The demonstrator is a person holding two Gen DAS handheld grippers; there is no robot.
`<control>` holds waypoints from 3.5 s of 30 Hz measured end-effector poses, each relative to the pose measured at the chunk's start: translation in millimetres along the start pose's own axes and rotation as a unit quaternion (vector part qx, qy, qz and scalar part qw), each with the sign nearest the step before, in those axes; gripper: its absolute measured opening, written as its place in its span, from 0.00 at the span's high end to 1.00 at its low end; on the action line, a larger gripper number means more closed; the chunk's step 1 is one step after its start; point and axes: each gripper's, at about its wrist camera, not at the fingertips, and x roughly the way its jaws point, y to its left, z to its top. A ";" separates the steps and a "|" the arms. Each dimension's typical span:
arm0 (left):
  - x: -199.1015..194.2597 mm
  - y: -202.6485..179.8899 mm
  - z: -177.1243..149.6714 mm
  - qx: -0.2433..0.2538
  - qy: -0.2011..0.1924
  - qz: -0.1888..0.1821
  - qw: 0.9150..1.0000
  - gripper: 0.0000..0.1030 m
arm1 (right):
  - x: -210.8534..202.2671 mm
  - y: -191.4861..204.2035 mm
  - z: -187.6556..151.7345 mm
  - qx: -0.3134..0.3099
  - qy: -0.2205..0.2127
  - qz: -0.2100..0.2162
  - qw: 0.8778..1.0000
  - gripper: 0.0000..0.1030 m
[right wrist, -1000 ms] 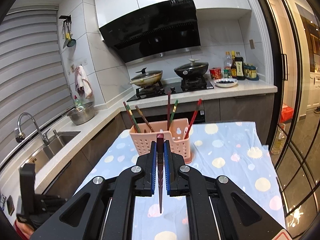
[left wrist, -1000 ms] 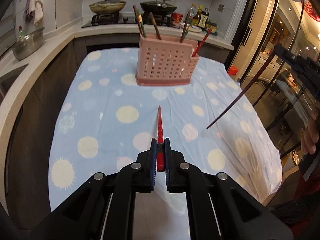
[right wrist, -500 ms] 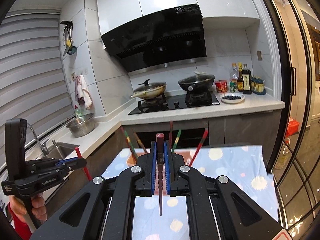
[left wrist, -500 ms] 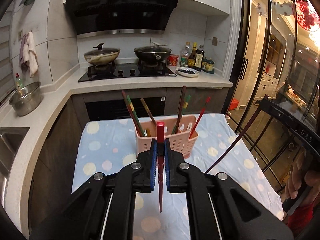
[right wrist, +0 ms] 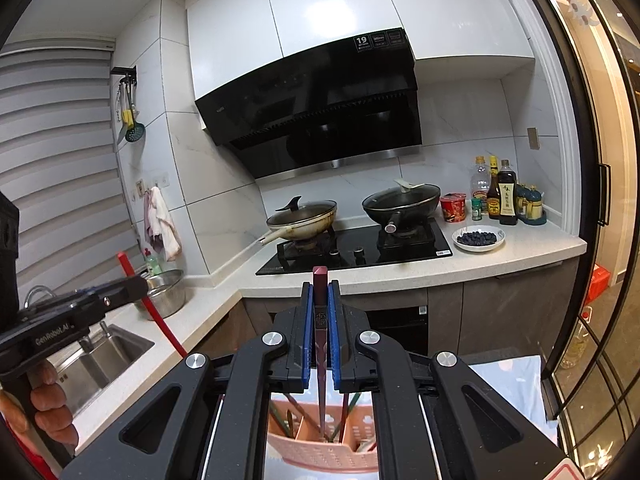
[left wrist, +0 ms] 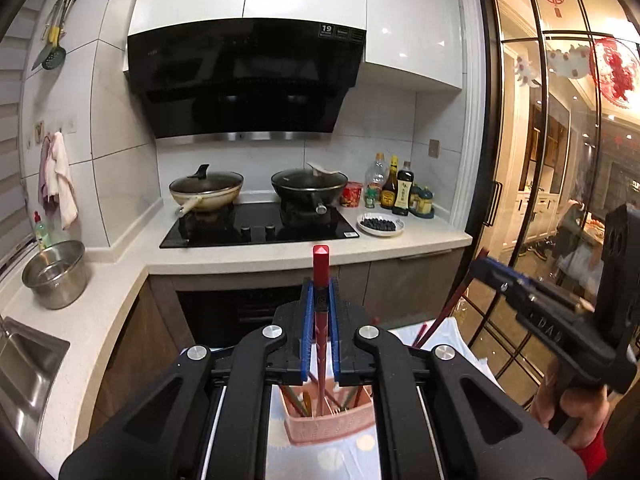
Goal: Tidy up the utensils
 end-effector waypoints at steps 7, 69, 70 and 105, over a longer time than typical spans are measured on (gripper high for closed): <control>37.4 6.5 -4.8 -0.002 0.026 0.006 1.000 0.93 | 45.2 -1.2 -18.9 0.001 0.040 -0.004 0.999 0.93; 11.0 -48.3 -275.5 -0.015 0.197 0.171 0.965 0.07 | -69.7 1.3 -251.7 -0.034 0.186 -0.146 0.971 0.09; 10.7 -48.1 -275.5 -0.017 0.195 0.171 0.966 0.07 | -70.1 0.7 -251.4 -0.033 0.185 -0.145 0.971 0.07; 14.6 -41.1 -282.0 -0.028 0.204 0.168 0.964 0.07 | -65.1 -8.3 -258.4 -0.031 0.197 -0.155 0.968 0.07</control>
